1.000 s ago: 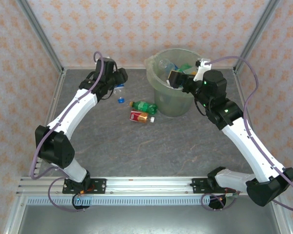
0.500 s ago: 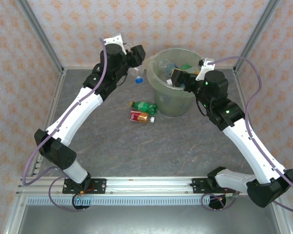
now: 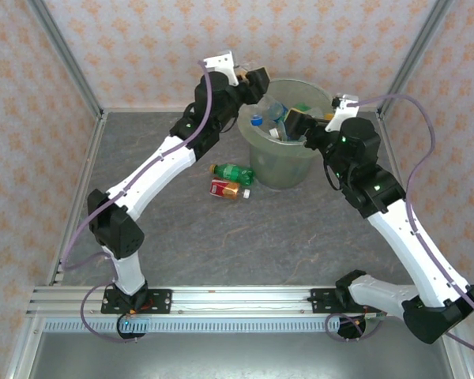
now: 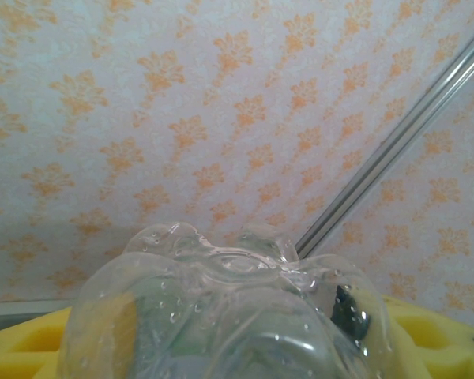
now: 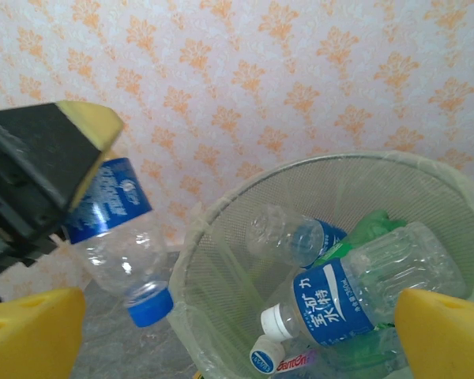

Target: Put the plastic bottles in the bin

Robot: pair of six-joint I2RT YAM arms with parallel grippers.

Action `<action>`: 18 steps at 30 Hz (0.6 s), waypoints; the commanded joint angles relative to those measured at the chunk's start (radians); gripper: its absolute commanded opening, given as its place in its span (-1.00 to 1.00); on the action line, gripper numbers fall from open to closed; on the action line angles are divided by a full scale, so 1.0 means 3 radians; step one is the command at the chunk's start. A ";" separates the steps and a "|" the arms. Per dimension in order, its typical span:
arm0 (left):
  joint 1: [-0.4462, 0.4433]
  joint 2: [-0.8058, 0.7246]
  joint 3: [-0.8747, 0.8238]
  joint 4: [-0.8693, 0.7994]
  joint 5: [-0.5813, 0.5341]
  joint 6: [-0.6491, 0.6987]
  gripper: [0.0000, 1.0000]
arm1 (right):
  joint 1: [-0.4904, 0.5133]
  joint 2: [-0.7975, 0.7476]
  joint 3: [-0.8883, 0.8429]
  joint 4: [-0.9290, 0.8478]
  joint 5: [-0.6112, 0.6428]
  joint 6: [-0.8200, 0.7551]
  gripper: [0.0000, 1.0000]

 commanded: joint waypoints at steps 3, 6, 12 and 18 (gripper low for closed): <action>-0.0099 0.0171 0.0114 0.0667 -0.0094 0.0096 -0.03 | 0.0020 -0.0118 -0.0024 -0.0036 0.0154 -0.0069 0.99; -0.0126 0.0269 0.0116 0.0899 -0.0107 0.0096 -0.03 | 0.0018 -0.0137 -0.0021 -0.0065 0.0172 -0.0082 0.99; -0.0143 0.0522 0.0147 0.1314 -0.0164 0.0117 -0.06 | 0.0020 -0.0161 -0.0040 -0.0079 0.0205 -0.0101 0.99; -0.0158 0.0727 0.0207 0.1600 -0.0273 0.0077 -0.09 | 0.0021 -0.0183 -0.0050 -0.0087 0.0228 -0.0110 0.99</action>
